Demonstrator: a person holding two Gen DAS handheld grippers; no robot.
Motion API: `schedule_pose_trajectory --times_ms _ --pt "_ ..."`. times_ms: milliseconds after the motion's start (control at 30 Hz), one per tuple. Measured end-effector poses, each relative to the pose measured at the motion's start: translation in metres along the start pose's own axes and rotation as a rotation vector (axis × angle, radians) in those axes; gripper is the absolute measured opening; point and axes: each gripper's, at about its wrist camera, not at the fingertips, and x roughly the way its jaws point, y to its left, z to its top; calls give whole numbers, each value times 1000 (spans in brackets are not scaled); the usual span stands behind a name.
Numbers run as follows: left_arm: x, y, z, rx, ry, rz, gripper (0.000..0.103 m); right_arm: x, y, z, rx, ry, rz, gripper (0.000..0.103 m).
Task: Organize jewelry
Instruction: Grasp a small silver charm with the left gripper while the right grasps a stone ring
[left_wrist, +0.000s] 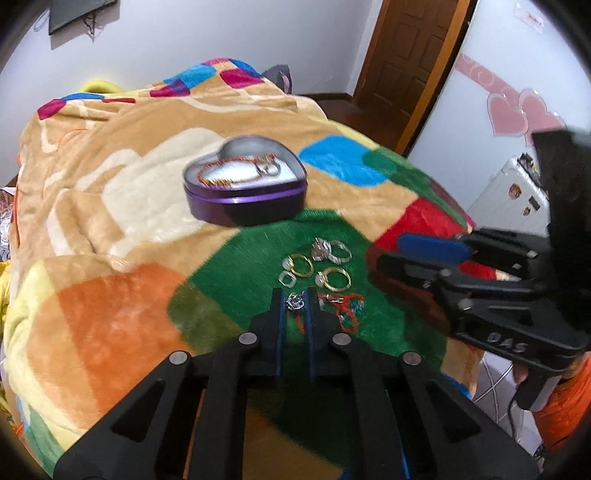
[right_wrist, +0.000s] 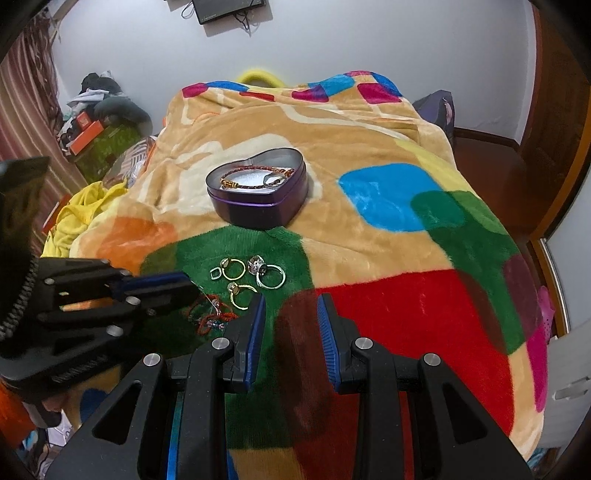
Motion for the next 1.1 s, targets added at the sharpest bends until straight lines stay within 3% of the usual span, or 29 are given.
schedule_pose_trajectory --times_ms 367,967,1100 --pt "-24 28 18 -56 -92 18 9 24 7 8 -17 31 15 26" --pt "-13 39 23 -75 -87 13 9 45 12 19 -73 38 37 26" --pt "-16 37 26 -73 -97 15 9 43 11 20 -76 36 49 14"
